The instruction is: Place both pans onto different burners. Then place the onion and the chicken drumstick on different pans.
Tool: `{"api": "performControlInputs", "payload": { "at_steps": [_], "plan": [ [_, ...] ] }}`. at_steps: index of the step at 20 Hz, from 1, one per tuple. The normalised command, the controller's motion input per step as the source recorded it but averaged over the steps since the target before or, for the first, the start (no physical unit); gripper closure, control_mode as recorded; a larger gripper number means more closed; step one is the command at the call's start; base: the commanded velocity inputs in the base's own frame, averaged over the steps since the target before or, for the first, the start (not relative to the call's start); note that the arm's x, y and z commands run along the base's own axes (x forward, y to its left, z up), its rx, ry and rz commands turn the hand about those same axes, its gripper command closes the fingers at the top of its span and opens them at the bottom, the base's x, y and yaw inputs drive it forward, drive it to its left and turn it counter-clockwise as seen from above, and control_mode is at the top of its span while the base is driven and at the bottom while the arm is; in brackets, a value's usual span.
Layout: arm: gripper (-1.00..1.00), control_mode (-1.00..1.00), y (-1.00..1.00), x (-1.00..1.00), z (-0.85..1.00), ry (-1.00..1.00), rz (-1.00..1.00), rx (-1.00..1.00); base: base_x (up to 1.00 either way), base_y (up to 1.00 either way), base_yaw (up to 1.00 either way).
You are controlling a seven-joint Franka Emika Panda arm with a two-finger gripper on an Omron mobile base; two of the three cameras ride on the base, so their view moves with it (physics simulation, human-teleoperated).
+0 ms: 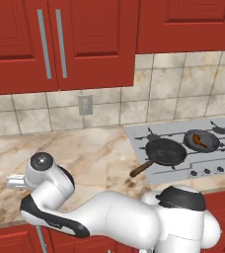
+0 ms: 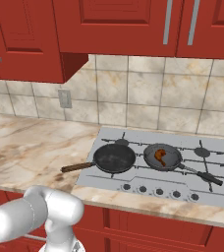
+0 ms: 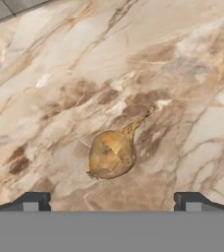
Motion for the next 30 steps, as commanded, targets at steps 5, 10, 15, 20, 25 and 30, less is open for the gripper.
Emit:
{"api": "performControlInputs", "payload": {
  "at_steps": [5, 10, 15, 20, 25, 30],
  "plan": [
    [-1.0, -1.0, 0.0, 0.01, -0.11, 0.0, -0.02, 0.0, 0.0, 0.0, 0.0],
    [-1.0, -1.0, -0.01, 0.0, -0.14, 0.0, -0.01, -0.03, 0.0, 0.0, 0.0],
    [-1.0, -1.0, -0.13, 0.0, -0.1, 0.0, -0.02, -0.02, 0.0, 0.0, 0.0],
    [-1.0, -1.0, -0.16, 0.01, -0.07, 0.0, -0.03, 0.0, 0.0, 0.0, 0.0],
    [-1.0, -1.0, -0.01, 0.15, -0.17, 0.0, -0.04, 0.0, 0.0, 0.0, 0.0],
    [-1.0, -1.0, 0.19, 0.28, -0.29, 0.0, -0.05, 0.0, 0.0, 0.0, 0.0]
  ]
}}
